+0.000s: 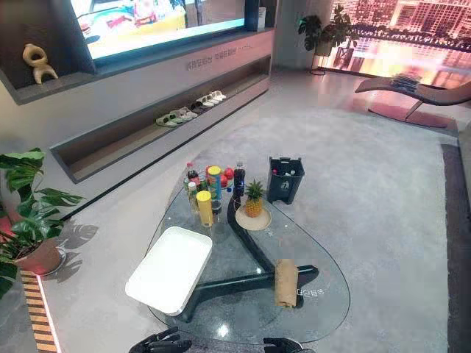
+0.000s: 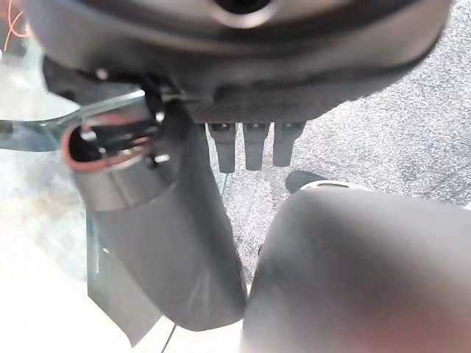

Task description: Wipe the table with a cloth and put it in the basket.

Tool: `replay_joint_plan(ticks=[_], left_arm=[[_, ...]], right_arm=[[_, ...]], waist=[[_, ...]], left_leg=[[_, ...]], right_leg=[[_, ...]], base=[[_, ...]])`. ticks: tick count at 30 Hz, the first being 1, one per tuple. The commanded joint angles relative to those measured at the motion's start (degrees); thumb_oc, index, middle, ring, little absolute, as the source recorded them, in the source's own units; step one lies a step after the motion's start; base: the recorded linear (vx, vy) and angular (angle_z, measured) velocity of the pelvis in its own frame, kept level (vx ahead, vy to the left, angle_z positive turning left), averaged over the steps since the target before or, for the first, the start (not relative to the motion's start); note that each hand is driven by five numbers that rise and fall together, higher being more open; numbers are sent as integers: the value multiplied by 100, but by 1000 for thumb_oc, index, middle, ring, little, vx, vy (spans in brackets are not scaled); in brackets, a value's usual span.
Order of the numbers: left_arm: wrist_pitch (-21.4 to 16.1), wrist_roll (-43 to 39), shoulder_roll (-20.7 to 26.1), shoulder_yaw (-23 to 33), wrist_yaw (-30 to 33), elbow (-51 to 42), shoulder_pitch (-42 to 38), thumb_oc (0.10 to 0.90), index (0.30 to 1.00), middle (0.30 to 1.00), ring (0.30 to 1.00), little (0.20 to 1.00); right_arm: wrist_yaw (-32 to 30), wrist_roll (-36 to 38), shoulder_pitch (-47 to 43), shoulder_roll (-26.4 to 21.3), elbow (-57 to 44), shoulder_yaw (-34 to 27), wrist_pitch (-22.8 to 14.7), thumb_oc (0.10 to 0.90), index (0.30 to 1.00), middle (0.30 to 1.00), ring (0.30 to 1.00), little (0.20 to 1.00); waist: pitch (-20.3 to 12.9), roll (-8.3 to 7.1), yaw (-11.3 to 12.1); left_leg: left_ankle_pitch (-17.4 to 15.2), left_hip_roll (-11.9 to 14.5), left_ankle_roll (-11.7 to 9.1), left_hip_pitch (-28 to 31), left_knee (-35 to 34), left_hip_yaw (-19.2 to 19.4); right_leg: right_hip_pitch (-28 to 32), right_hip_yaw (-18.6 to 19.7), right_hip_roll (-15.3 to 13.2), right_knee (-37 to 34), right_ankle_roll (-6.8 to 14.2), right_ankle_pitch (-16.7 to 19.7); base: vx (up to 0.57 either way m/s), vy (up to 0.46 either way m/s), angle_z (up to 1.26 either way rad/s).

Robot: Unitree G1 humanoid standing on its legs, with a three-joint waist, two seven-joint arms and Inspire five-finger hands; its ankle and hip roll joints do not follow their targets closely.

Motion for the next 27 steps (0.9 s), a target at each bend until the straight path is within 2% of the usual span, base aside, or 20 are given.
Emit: replay_joint_plan(ticks=[1,27], left_arm=[[-180,55,-240,-41,-254,226,-406,800,900,900,900,900],[-136,-20,-237,-35,-181,230,-433,800,900,900,900,900]], right_arm=[[115,119,-308,178,147,123,-111,800,900,900,900,900],[82,78,-334,174,114,160,-234,800,900,900,900,900]], waist=[[88,-111,103],[132,-100,86]], left_leg=[[-491,153,-122,100,159,42],[-454,142,-108,37,134,48]], right_leg=[[-257,231,-265,125,385,-140],[-324,248,-247,110,367,-112]], base=[[256,358,-159],[0,0,0]])
